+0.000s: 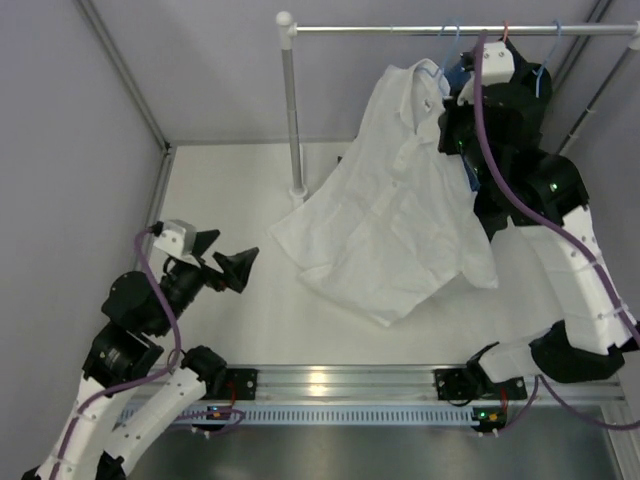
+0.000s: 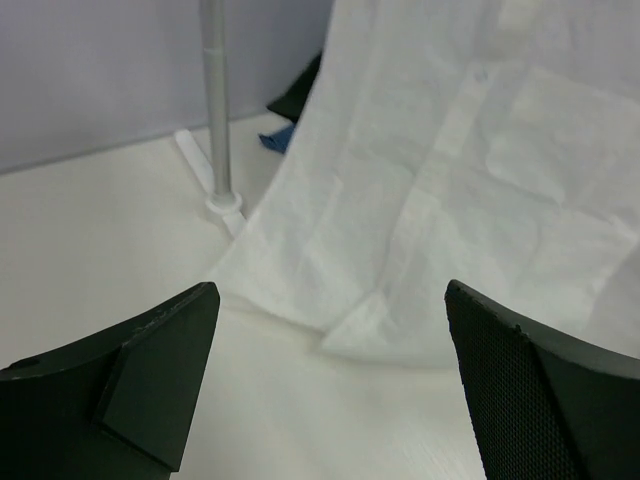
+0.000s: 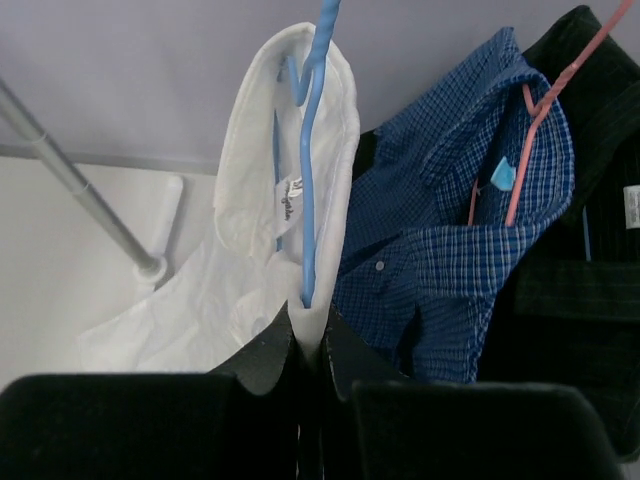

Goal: Place the shirt on the hanger

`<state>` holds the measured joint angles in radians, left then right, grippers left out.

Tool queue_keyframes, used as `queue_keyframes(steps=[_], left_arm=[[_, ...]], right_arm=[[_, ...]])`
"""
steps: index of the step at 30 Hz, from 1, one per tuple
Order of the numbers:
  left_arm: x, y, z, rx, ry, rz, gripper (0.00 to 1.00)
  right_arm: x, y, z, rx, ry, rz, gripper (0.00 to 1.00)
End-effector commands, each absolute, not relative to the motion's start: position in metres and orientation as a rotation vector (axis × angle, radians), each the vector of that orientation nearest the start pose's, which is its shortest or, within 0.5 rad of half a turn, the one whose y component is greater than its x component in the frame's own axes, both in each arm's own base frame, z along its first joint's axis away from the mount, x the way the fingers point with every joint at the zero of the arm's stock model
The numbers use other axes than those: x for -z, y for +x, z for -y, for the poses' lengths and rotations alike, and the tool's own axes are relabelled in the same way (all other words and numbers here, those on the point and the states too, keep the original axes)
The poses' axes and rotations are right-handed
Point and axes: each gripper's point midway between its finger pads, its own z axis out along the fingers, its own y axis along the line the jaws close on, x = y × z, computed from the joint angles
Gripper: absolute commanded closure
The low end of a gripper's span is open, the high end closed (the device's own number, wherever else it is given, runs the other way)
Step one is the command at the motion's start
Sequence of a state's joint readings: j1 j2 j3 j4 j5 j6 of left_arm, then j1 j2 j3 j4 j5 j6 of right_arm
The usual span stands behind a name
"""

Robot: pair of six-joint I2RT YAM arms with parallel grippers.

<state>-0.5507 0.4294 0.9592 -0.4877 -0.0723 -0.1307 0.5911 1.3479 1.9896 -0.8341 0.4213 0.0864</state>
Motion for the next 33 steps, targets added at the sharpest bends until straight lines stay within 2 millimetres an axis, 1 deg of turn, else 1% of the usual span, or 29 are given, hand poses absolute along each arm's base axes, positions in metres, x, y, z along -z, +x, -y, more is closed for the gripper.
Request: queue_keyframes(steps=[1,2,3,4,5,6,7,8,9,10,11,12,14,17,18,19,20,21,22,26,27,28,30,31,32,33], left_arm=[[-0.326,0.162,0.135,0.632,0.464,-1.574,0.02],[-0.323,0.161,0.131,0.623,0.452,-1.565,0.02],[-0.307,0.165,0.13,0.602,0.44,-1.595,0.02],[-0.303,0.173,0.119,0.552,0.366,-1.61,0.02],[-0.3,0.177,0.112,0.522,0.308,-1.619,0.02],[-0.297,0.18,0.106,0.504,0.262,-1.632,0.02],[-0.297,0.183,0.1,0.476,0.226,-1.635,0.02],[-0.297,0.185,0.097,0.466,0.201,-1.635,0.02],[-0.297,0.187,0.093,0.457,0.168,-1.64,0.02],[-0.296,0.188,0.091,0.451,0.156,-1.64,0.02],[-0.296,0.188,0.091,0.452,0.157,-1.643,0.02],[-0.294,0.19,0.088,0.438,0.145,-1.646,0.02],[-0.293,0.192,0.085,0.424,0.129,-1.651,0.02],[-0.29,0.198,0.074,0.375,0.085,-1.658,0.02],[-0.289,0.201,0.066,0.345,0.052,-1.66,0.02],[-0.288,0.202,0.063,0.33,0.037,-1.661,0.02],[-0.287,0.203,0.06,0.317,0.025,-1.664,0.02],[-0.287,0.204,0.057,0.306,0.011,-1.665,0.02],[-0.287,0.204,0.057,0.306,0.009,-1.663,0.02],[-0.286,0.204,0.058,0.312,0.017,-1.664,0.02],[-0.286,0.204,0.058,0.31,0.014,-1.665,0.02],[-0.285,0.204,0.057,0.306,0.008,-1.666,0.02],[-0.285,0.205,0.056,0.307,-0.001,-1.67,0.02],[-0.284,0.206,0.054,0.297,-0.013,-1.673,0.02],[-0.283,0.208,0.051,0.284,-0.029,-1.678,0.02],[-0.28,0.21,0.05,0.272,-0.039,-1.694,0.02]], right_arm=[[-0.533,0.342,-0.114,-0.046,0.087,-1.604,1.0],[-0.536,0.346,-0.111,-0.005,0.098,-1.599,1.0],[-0.529,0.359,-0.118,0.021,0.091,-1.617,1.0],[-0.537,0.361,-0.119,0.013,0.101,-1.599,1.0],[-0.538,0.365,-0.124,0.009,0.095,-1.599,1.0],[-0.53,0.376,-0.133,0.012,0.083,-1.617,1.0],[-0.535,0.378,-0.134,0.0,0.089,-1.604,1.0],[-0.535,0.382,-0.136,0.004,0.1,-1.604,1.0],[-0.527,0.392,-0.143,0.011,0.092,-1.619,1.0],[-0.535,0.394,-0.144,-0.002,0.101,-1.599,1.0],[-0.535,0.398,-0.149,-0.01,0.094,-1.598,1.0],[-0.528,0.407,-0.155,-0.004,0.081,-1.61,1.0],[-0.526,0.414,-0.161,-0.017,0.09,-1.607,1.0],[-0.506,0.425,-0.173,-0.024,0.09,-1.644,1.0],[-0.502,0.426,-0.174,-0.026,0.091,-1.652,1.0],[-0.486,0.429,-0.179,-0.016,0.086,-1.681,1.0],[-0.482,0.43,-0.18,-0.017,0.084,-1.682,1.0],[-0.485,0.43,-0.18,-0.028,0.093,-1.666,1.0],[-0.475,0.433,-0.181,-0.014,0.089,-1.683,1.0],[-0.466,0.435,-0.182,-0.008,0.093,-1.698,1.0],[-0.467,0.432,-0.181,-0.016,0.098,-1.693,1.0],[-0.46,0.434,-0.182,-0.016,0.103,-1.699,1.0],[-0.459,0.432,-0.183,-0.03,0.1,-1.7,1.0],[-0.454,0.433,-0.183,-0.027,0.099,-1.71,0.99],[-0.455,0.431,-0.184,-0.037,0.097,-1.708,0.95],[-0.452,0.43,-0.184,-0.039,0.093,-1.714,0.87]])
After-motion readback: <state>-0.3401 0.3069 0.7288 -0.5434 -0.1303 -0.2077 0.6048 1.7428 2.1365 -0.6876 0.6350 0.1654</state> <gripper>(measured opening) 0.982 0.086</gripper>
